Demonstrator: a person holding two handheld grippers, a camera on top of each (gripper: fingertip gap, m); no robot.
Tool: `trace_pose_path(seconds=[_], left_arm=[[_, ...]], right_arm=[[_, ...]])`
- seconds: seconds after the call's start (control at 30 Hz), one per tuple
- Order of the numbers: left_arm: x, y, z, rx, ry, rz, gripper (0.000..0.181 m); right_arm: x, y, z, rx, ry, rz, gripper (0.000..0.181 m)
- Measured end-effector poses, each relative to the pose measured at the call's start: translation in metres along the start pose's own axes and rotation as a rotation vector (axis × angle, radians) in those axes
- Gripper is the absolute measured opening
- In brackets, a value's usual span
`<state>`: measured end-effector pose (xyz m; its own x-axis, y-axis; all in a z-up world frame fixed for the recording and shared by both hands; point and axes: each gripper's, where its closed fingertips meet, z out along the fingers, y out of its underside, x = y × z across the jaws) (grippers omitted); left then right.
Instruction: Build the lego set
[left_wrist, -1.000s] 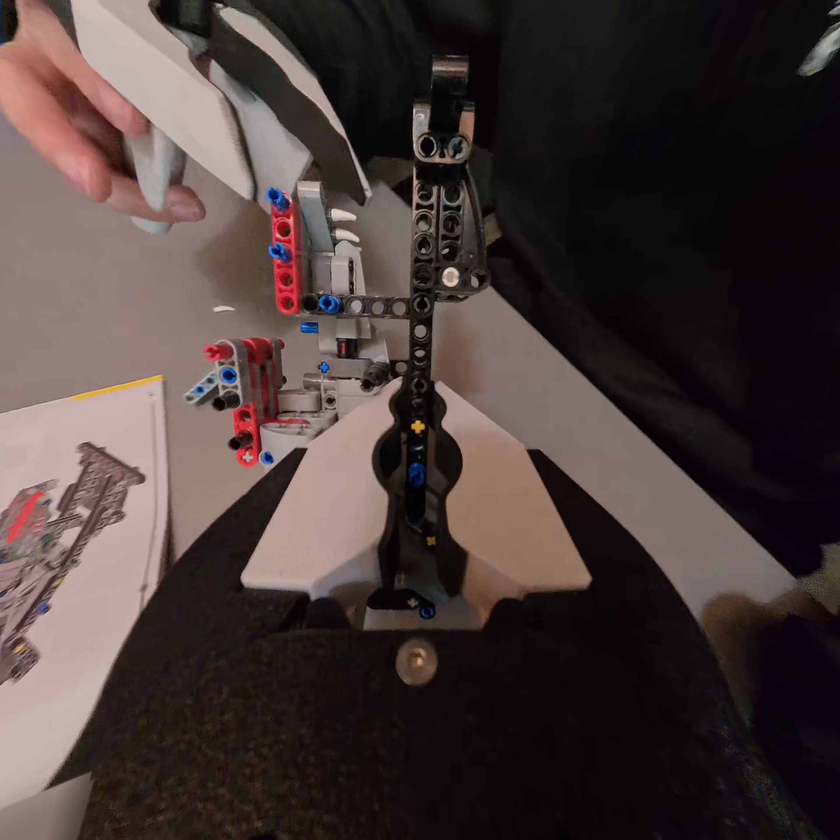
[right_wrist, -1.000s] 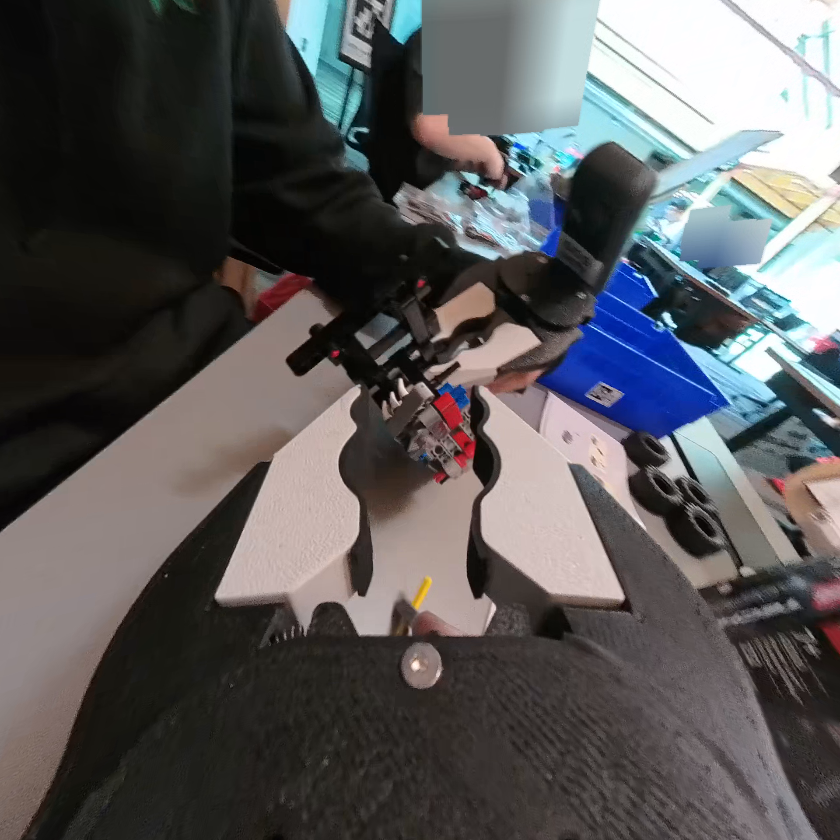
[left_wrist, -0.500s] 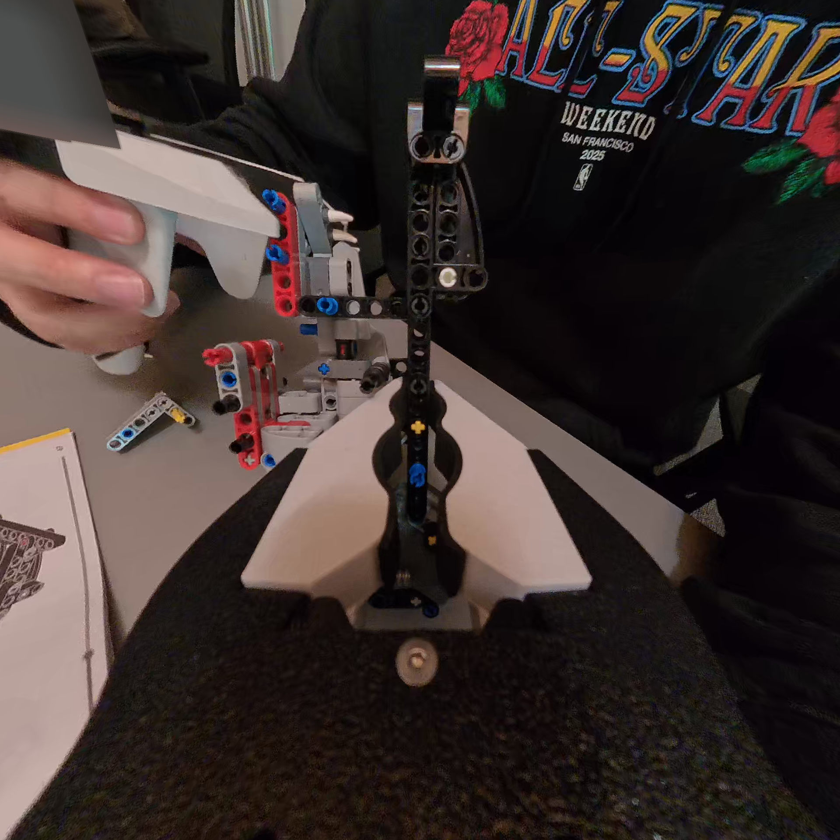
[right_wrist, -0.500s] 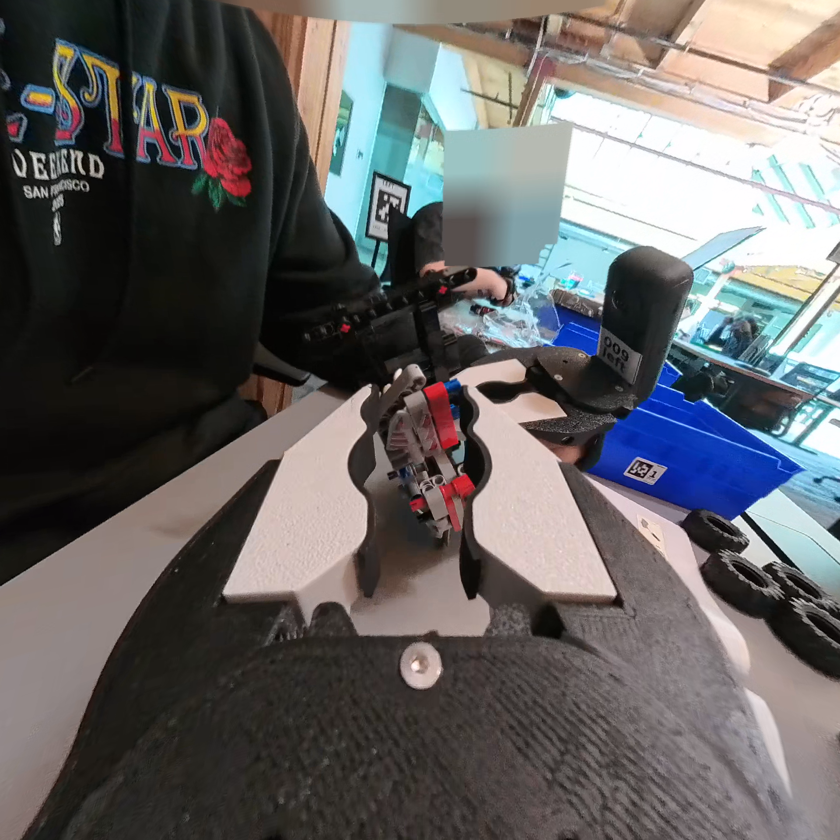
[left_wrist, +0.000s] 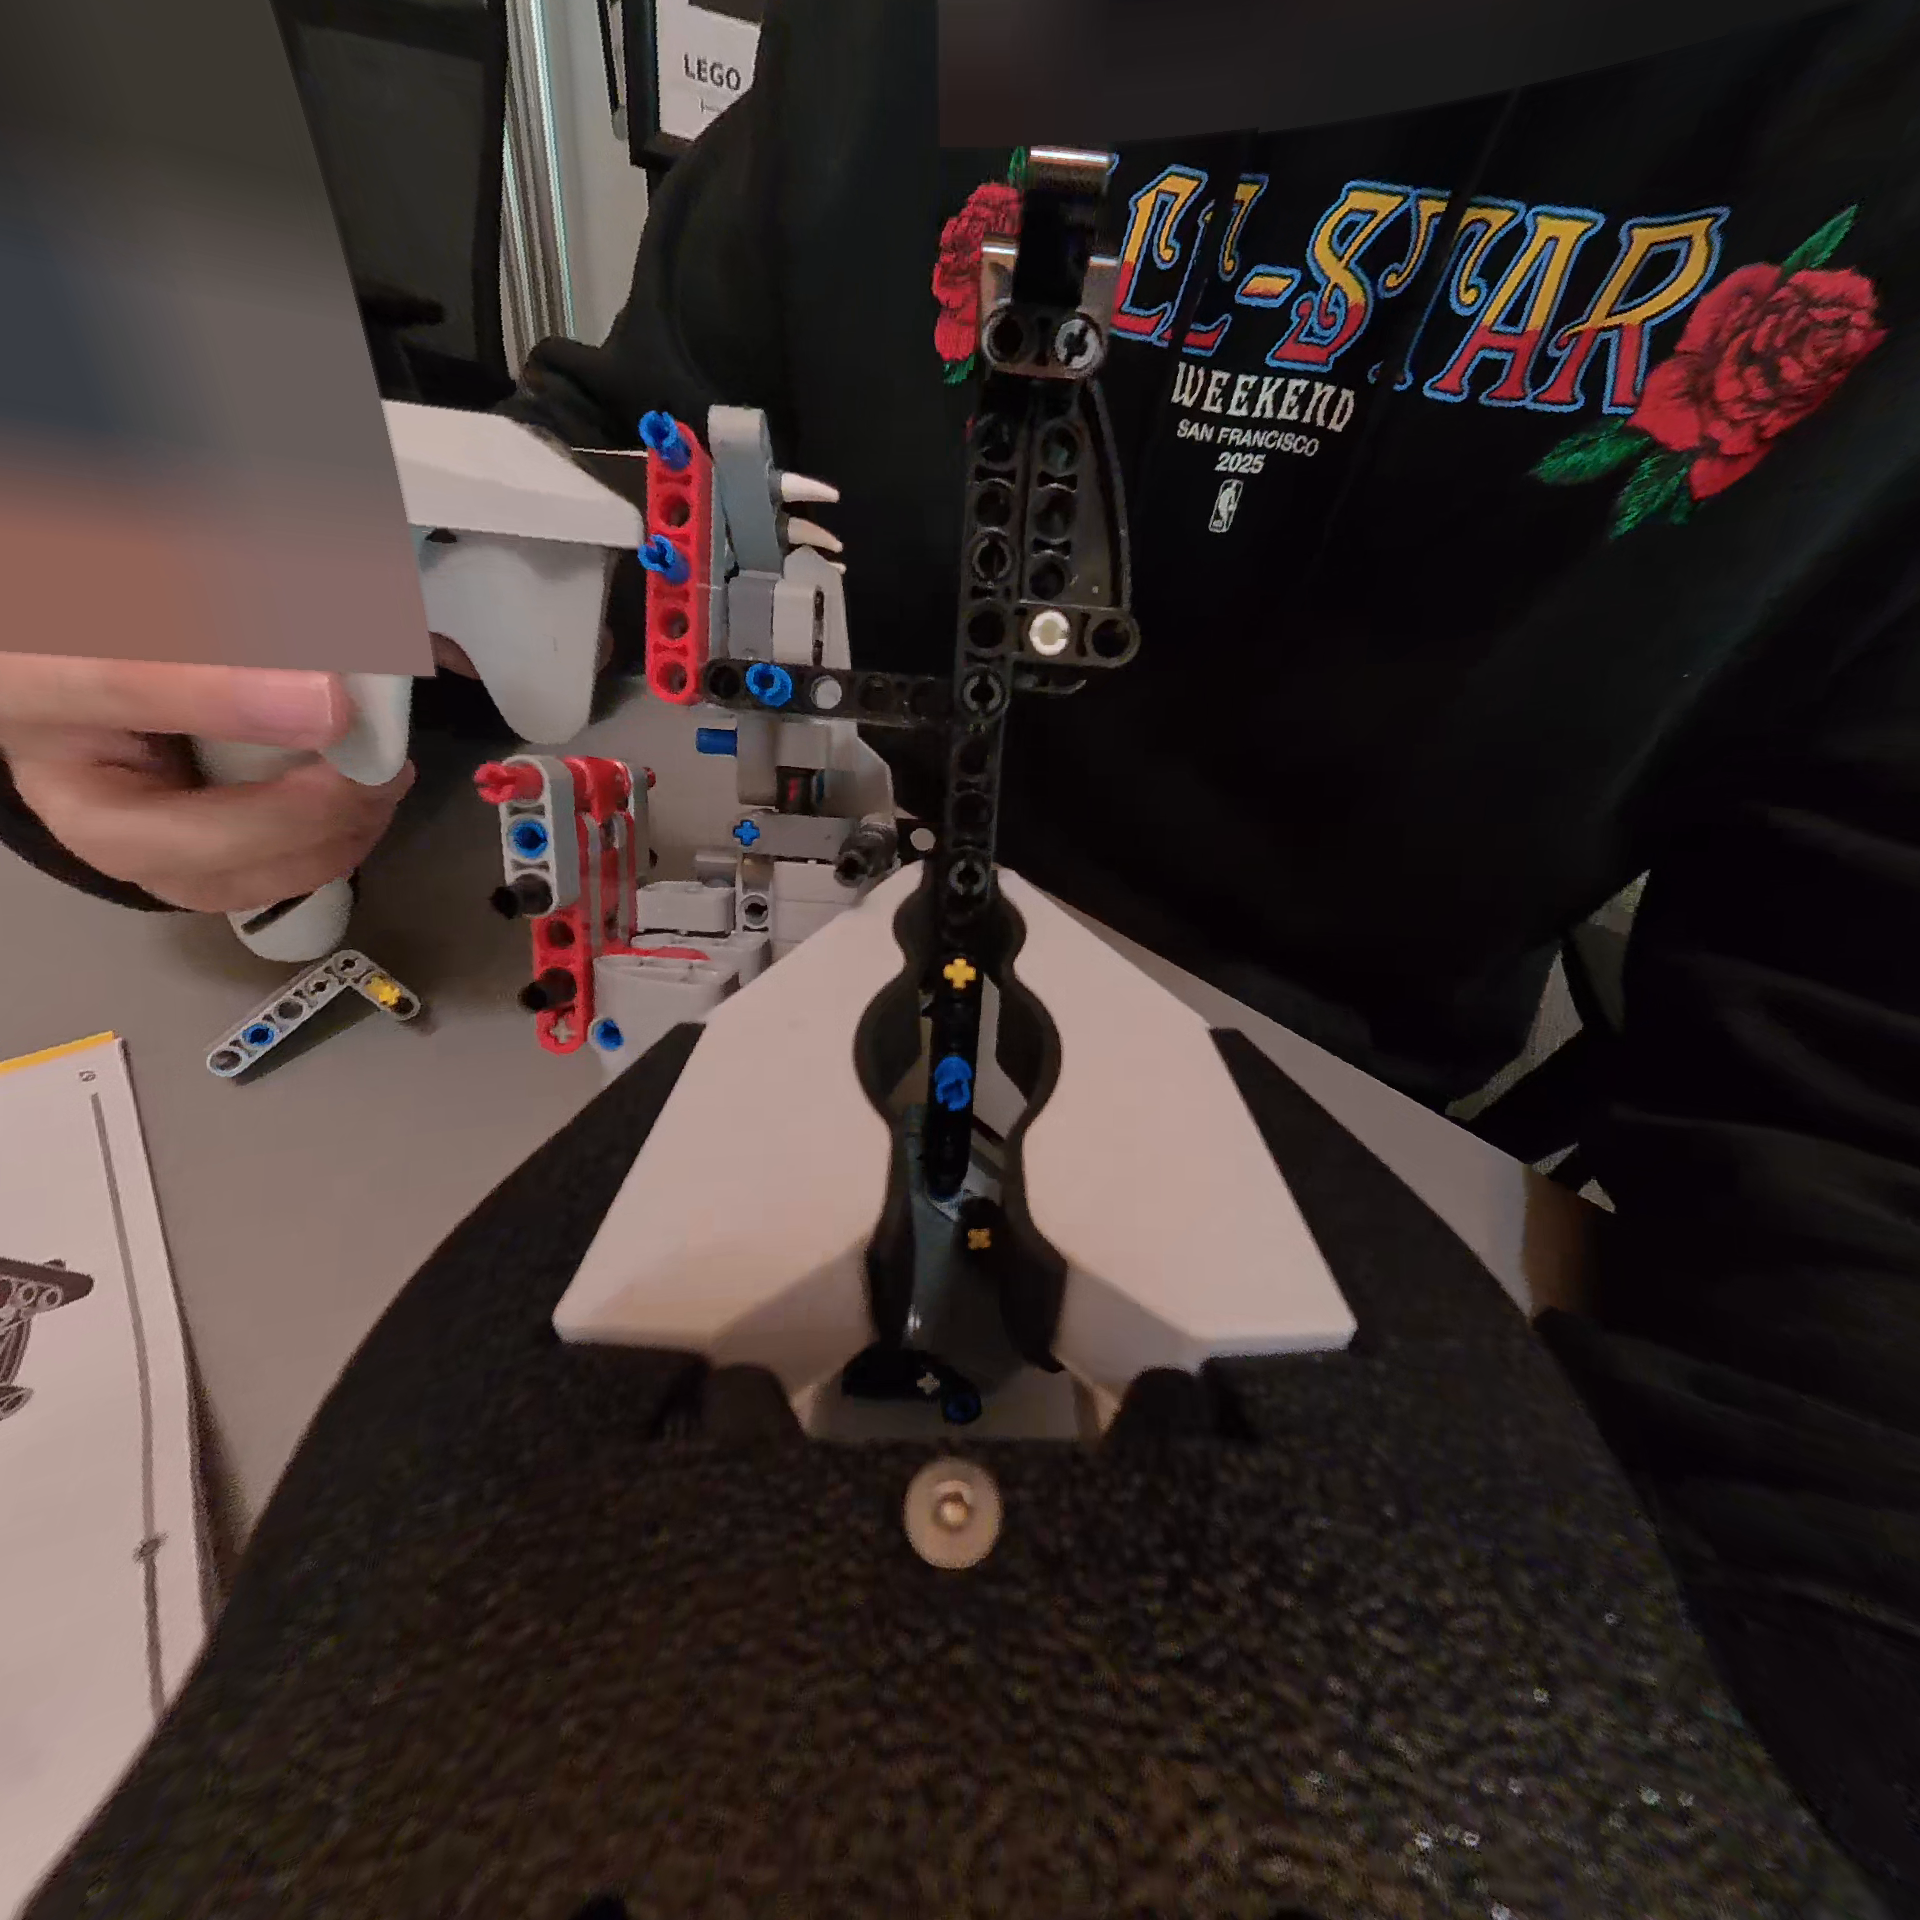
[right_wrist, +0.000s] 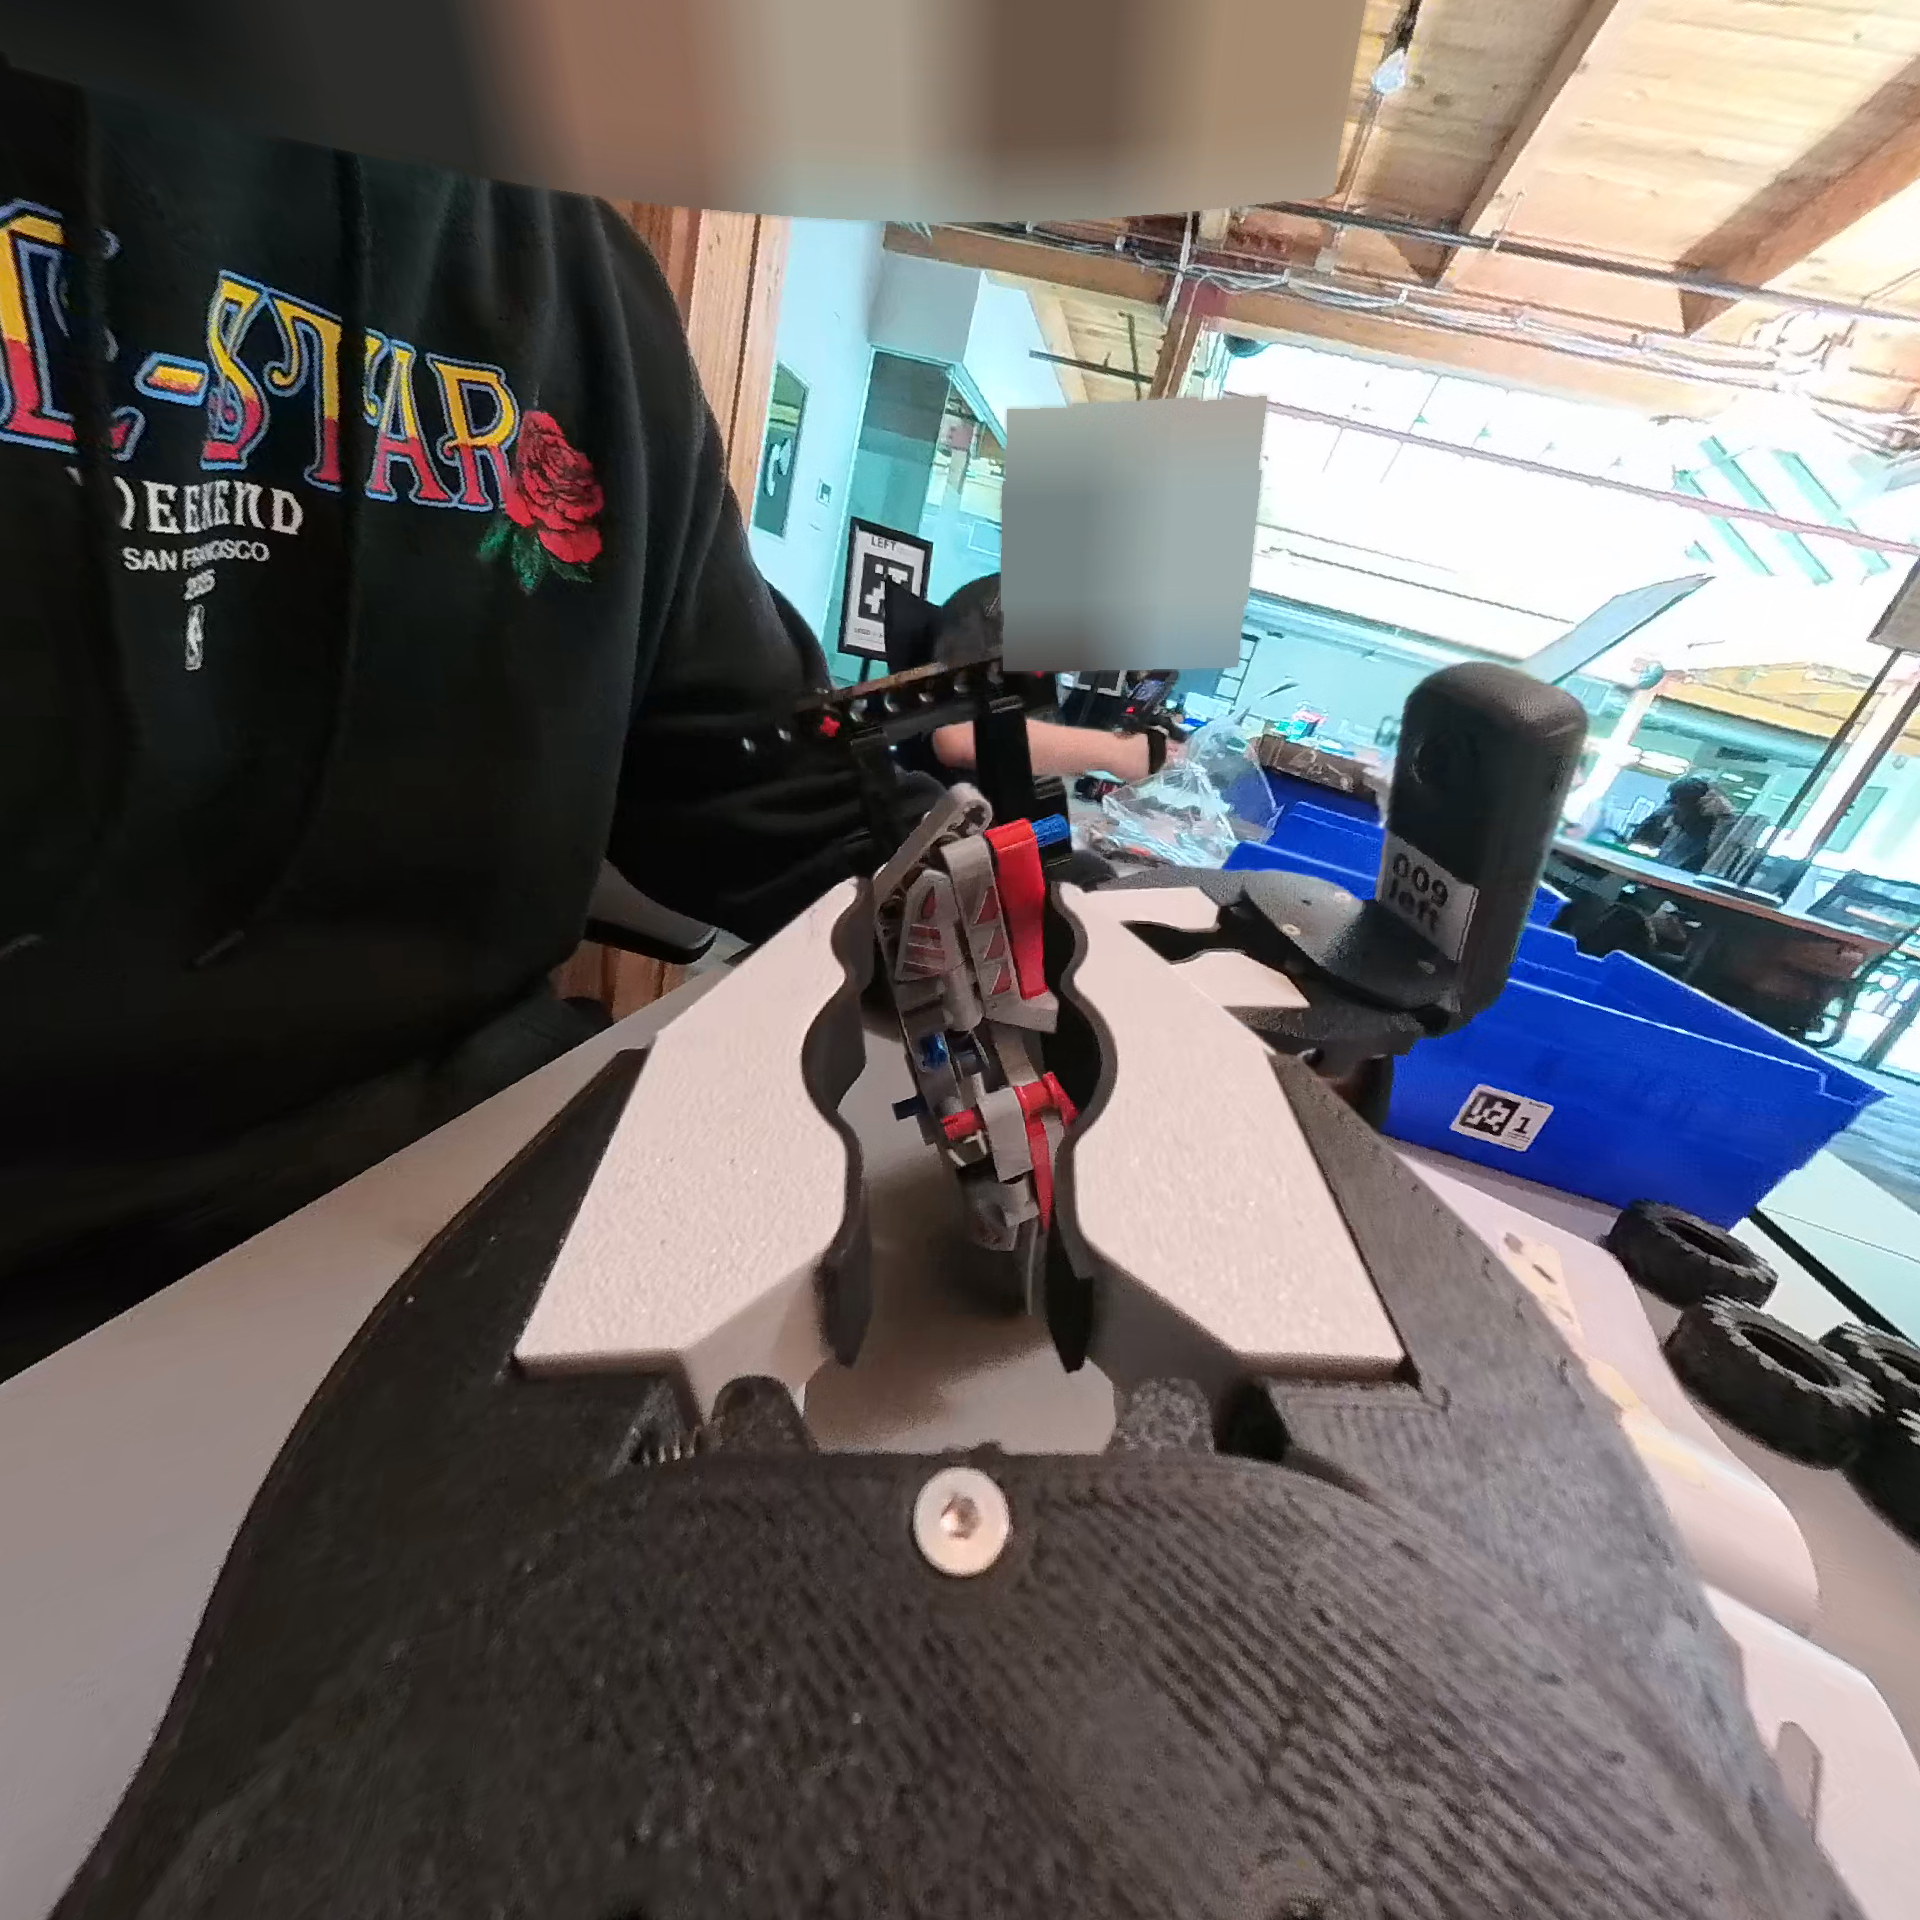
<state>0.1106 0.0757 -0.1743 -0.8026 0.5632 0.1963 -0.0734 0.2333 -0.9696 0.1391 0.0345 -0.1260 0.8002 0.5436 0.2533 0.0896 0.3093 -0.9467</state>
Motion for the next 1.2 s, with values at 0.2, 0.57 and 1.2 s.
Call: trace_pose_path(seconds=[0.2, 0.57, 1.2], left_arm=[[0.003, -0.004, 0.000, 0.060, 0.053, -0.006, 0.004], [0.007, -0.005, 0.000, 0.105, 0.109, -0.004, 0.004], [0.009, -0.006, -0.003, 0.124, 0.106, 0.014, 0.004]], right_arm=[[0.002, -0.007, 0.003, 0.020, 0.000, -0.028, 0.030], [0.001, -0.009, 0.012, 0.055, -0.040, -0.003, 0.030], [0.007, -0.012, 0.015, 0.032, 0.007, 0.018, 0.024]])
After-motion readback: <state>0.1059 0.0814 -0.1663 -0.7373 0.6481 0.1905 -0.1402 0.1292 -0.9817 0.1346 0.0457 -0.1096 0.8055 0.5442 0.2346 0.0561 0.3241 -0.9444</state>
